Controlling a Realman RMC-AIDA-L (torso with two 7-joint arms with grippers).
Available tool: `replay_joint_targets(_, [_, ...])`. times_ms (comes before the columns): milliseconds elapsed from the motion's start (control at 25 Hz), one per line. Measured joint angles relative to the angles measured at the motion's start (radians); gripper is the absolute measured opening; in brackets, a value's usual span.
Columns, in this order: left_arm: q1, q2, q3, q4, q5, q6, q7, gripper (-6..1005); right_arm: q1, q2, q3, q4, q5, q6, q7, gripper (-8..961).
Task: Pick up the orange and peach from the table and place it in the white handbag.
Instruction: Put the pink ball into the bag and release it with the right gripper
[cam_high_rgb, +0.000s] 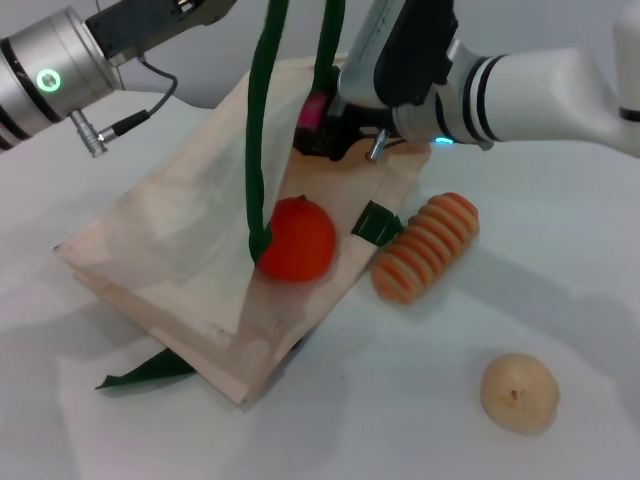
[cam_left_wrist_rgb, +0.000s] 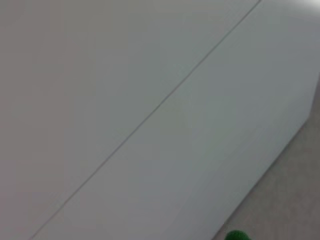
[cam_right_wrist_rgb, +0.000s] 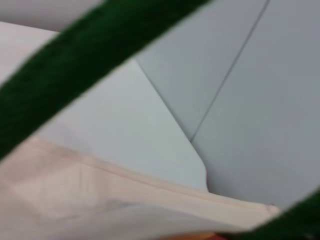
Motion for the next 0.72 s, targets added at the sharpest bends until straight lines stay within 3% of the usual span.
replay_joint_targets(120, [0.01,0.003,-0.004,0.0,0.0,0.016,0.0,129,0.0,-0.002,0.002,0.015,-0.004,0.0,-0.011,560])
replay_joint_targets(360, [0.046,0.017,-0.009,0.0,-0.004,0.028,-0.004,128,-0.005,-0.008,0.002,0.025,-0.005,-0.075,-0.001,683])
replay_joint_targets(560, [0.064,0.028,-0.011,0.0,-0.006,0.032,-0.007,129,-0.026,-0.014,0.007,0.009,0.0,-0.136,0.01,882])
replay_joint_targets(720, [0.071,0.032,-0.011,0.001,-0.006,0.039,-0.008,129,-0.055,-0.017,0.008,-0.031,0.0,-0.172,0.031,884])
